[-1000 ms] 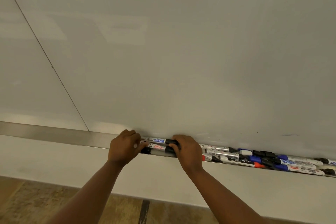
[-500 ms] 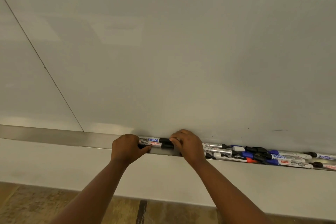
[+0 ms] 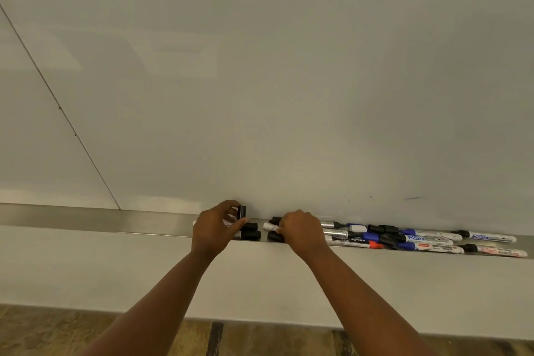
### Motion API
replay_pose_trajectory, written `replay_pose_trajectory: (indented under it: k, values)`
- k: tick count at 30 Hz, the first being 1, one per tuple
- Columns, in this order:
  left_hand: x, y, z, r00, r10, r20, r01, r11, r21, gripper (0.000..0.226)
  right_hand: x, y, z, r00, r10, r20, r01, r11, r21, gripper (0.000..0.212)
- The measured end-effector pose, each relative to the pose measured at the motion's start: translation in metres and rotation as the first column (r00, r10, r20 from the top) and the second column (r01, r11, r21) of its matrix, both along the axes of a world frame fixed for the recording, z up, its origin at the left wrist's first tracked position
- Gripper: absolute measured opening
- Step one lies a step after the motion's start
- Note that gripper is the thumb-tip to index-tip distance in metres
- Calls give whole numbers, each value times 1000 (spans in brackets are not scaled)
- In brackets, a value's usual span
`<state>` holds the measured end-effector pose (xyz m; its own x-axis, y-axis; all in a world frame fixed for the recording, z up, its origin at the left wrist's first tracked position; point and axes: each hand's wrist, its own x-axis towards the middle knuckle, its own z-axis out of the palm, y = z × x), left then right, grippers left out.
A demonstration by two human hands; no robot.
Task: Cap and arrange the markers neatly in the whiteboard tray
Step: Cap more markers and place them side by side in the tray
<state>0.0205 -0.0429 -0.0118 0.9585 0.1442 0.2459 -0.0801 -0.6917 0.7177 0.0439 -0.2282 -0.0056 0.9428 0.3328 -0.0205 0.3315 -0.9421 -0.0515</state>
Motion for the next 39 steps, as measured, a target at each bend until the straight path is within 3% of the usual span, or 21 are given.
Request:
replay_pose_trajectory:
  k: [6,14,17,20,23,27,33,39]
  values:
    - [4,-13,0,996,-38,-85,17,974,-227,25,-4,-1,-5,1000,-22,-17,22,999,27,20]
    - [4,-15,-2,991,-83,-104,59,974,-219,30,0,-7,-5,1000,21,-16,-20,997,70,24]
    - [4,-14,0,989,-101,-110,72,968,-242,27,-1,-10,-7,999,41,4,-40,971,237,26]
    - [4,-13,-1,986,-114,-118,76,956,-283,25,-2,-14,-3,998,67,-8,-53,855,517,28]
    - [3,-16,0,986,-128,-103,87,938,-335,26,0,-17,4,993,105,50,-111,727,677,26]
    - [1,-21,3,973,-182,-140,82,844,-529,22,-2,-16,18,997,-69,18,16,462,887,21]
    - [1,-24,11,966,-132,-224,-78,675,-734,7,-7,-23,22,969,-110,-222,228,48,973,22]
    - [1,-31,18,959,-106,-264,-127,671,-730,17,-14,-27,23,964,-41,-263,261,-55,964,18]
